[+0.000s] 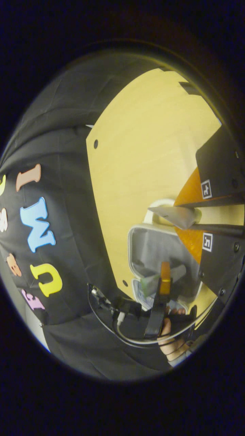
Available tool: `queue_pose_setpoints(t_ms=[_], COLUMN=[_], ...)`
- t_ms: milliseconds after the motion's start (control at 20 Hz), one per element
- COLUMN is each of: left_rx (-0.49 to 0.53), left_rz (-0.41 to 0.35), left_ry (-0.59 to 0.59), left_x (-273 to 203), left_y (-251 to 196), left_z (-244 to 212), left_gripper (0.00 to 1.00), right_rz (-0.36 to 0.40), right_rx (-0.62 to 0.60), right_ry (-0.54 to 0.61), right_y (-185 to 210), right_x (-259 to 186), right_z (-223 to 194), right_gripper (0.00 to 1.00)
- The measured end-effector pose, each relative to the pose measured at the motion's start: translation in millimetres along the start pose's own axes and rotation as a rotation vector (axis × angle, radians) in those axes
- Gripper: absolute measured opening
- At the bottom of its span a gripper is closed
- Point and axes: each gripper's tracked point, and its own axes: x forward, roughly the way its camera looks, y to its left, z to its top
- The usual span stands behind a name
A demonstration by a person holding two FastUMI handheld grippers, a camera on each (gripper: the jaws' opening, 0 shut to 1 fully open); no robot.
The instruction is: First open the suitcase, pack the skin care products into it, and then close the suitcase.
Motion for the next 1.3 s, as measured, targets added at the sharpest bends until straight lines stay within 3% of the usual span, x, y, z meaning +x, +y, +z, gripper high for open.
queue_pose_setpoints(t_ms=[50, 200, 250, 400, 500, 650, 700, 750, 900, 1000, 1050, 1100, 1150, 1200, 1300], left_rx=[-0.01, -0.039, -0.04, -0.012, -0.011, -0.041, -0.051, -0.062, -0.116, -0.162, -0.185, -0.206, -0.219, -0.227, -0.232], left_rz=[-0.009, -0.03, -0.031, -0.006, 0.029, 0.121, 0.169, 0.212, 0.285, 0.315, 0.326, 0.337, 0.347, 0.36, 0.396], left_ry=[-0.023, -0.111, -0.15, -0.259, -0.321, -0.382, -0.391, -0.395, -0.396, -0.403, -0.401, -0.401, -0.402, -0.402, -0.41], left_x=[-4.2, -27.6, -42.0, -87.4, -115.6, -152.0, -160.7, -168.7, -186.7, -192.7, -194.9, -198.5, -201.4, -204.0, -208.9], left_y=[0.4, 3.0, 6.3, 23.6, 41.1, 83.3, 103.9, 123.5, 166.5, 193.0, 203.5, 215.4, 226.6, 238.6, 264.1], left_z=[5.3, 16.5, 20.3, 29.5, 33.0, 35.2, 31.3, 27.8, 15.6, 9.6, 6.7, 4.8, 4.0, 3.2, 4.5], left_gripper=[0.49, 0.78, 0.81, 0.82, 0.87, 0.87, 0.86, 0.87, 0.86, 0.87, 0.87, 0.87, 0.87, 0.87, 0.87], right_rz=[0.022, 0.085, 0.101, 0.128, 0.135, 0.13, 0.124, 0.121, 0.118, 0.113, 0.114, 0.114, 0.112, 0.106, 0.085], right_rx=[-0.011, -0.029, -0.035, -0.066, -0.089, -0.115, -0.121, -0.124, -0.118, -0.117, -0.12, -0.126, -0.137, -0.151, -0.182], right_ry=[0.008, 0.044, 0.06, 0.136, 0.181, 0.23, 0.245, 0.257, 0.241, 0.211, 0.192, 0.172, 0.148, 0.119, 0.048], right_y=[12.6, 46.7, 54.4, 70.6, 76.5, 76.6, 75.1, 75.2, 77.3, 76.7, 75.9, 75.4, 75.3, 73.8, 69.4], right_x=[2.8, 18.4, 27.0, 57.1, 75.4, 98.3, 104.4, 108.4, 113.5, 109.8, 105.1, 101.0, 96.5, 92.0, 80.4], right_z=[0.5, -0.5, -2.7, -14.9, -24.8, -38.0, -40.6, -44.9, -38.9, -29.7, -25.0, -19.0, -14.1, -7.1, 9.3], right_gripper=[0.21, 0.21, 0.21, 0.17, 0.21, 0.22, 0.19, 0.23, 0.25, 0.36, 0.33, 0.65, 0.63, 0.77, 0.92])
